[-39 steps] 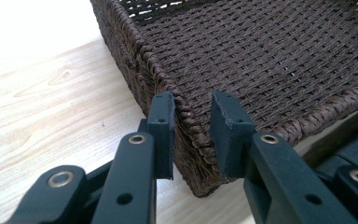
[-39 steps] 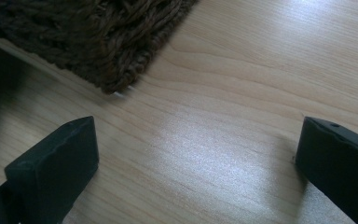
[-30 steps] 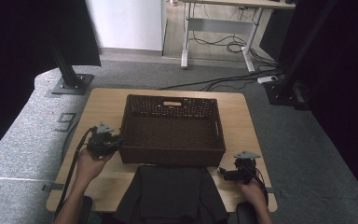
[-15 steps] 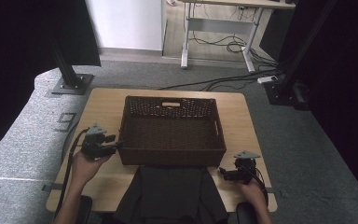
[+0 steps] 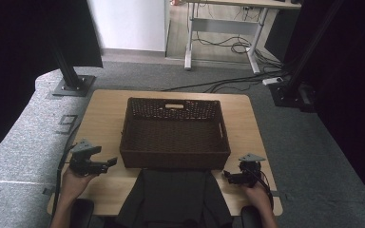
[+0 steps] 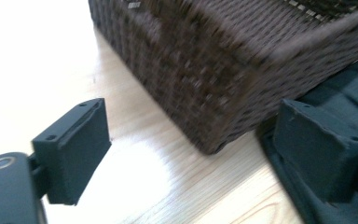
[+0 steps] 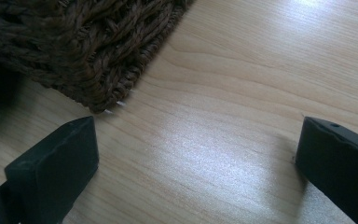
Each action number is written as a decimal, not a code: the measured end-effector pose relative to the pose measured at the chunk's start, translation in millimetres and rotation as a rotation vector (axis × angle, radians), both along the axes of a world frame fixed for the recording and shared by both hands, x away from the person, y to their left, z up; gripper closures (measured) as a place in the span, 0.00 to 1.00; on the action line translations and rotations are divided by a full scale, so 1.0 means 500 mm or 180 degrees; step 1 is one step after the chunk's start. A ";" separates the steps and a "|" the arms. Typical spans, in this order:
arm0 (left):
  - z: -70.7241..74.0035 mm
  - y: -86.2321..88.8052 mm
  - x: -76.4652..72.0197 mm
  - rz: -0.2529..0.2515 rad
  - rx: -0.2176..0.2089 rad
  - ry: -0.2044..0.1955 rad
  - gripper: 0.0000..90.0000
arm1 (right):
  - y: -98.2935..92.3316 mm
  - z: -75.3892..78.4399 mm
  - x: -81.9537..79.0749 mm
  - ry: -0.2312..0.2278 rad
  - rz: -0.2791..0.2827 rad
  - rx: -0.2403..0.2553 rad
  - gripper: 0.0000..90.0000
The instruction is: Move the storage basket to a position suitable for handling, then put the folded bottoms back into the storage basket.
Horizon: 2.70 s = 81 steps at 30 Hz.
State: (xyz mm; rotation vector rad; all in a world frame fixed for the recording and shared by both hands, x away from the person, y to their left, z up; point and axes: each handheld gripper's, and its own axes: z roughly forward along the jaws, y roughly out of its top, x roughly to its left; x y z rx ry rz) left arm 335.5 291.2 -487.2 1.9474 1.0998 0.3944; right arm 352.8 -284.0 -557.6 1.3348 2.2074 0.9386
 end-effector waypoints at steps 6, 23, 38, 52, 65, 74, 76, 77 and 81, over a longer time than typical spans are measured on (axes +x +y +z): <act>-0.056 -0.001 0.022 0.0136 0.0185 0.0090 0.00 | 0.000 0.000 0.000 0.0000 0.0000 0.0000 0.00; -0.122 -0.041 0.039 0.0044 0.0689 0.0343 0.00 | 0.000 0.000 0.000 -0.0001 0.0000 0.0000 0.00; -0.120 -0.057 0.035 0.0243 0.0698 0.0406 0.00 | 0.001 0.006 -0.004 0.0096 -0.0037 -0.0037 0.01; -0.076 -0.099 -0.016 -0.0096 0.0402 0.0446 0.00 | 0.049 0.052 -0.044 0.0147 0.0171 0.0130 0.00; -0.039 -0.197 -0.071 -0.0494 0.0345 0.0322 0.00 | 0.143 0.091 -0.099 0.0299 0.0589 0.0380 0.00; -0.063 -0.273 -0.081 -0.0654 0.0454 0.0478 0.00 | 0.207 0.096 -0.114 0.0397 0.0732 0.0457 0.00; -0.073 -0.276 -0.082 -0.0619 0.0567 0.0537 0.00 | 0.214 0.085 -0.112 0.0457 0.0705 0.0355 0.00; -0.075 -0.275 -0.081 -0.0616 0.0585 0.0572 0.00 | 0.215 0.077 -0.109 0.0489 0.0671 0.0286 0.00; -0.082 -0.270 -0.084 -0.0572 0.0520 0.0677 0.00 | 0.201 0.056 -0.105 0.0628 0.0561 0.0336 0.00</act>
